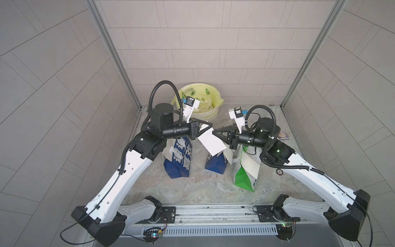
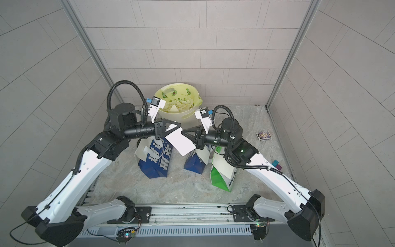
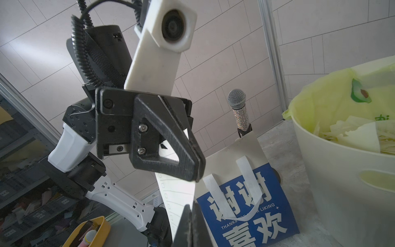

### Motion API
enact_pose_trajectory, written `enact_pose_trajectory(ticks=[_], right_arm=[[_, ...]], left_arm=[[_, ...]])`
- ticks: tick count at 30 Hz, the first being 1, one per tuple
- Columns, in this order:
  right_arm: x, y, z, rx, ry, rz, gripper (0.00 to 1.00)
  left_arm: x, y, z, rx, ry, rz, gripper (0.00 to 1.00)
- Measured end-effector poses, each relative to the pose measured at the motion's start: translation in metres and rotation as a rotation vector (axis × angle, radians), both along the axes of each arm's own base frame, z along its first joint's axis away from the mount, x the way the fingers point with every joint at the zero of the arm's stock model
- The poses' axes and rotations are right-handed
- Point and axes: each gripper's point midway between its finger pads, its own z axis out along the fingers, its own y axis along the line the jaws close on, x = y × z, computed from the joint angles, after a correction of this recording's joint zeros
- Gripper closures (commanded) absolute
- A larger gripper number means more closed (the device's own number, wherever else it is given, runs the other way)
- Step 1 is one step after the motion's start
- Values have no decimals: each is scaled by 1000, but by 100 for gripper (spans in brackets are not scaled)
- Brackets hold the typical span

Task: Shred takeout receipts and throw away
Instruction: Shred the takeout receipt.

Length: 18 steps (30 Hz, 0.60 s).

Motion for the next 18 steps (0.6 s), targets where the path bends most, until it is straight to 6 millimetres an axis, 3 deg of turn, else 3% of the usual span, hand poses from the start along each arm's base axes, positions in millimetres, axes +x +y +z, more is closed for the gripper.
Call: enact_pose_trajectory(ticks=[9, 13, 18], right_arm=[[3, -1, 0, -4, -14, -15, 100], [10, -5, -2, -53, -69, -73, 100], [5, -16, 7, -110, -184, -117, 100]], left_arm=[[10, 4, -2, 7, 7, 72, 100], [26, 13, -19, 55, 75, 195, 100], [53, 31, -40, 112, 147, 378, 100]])
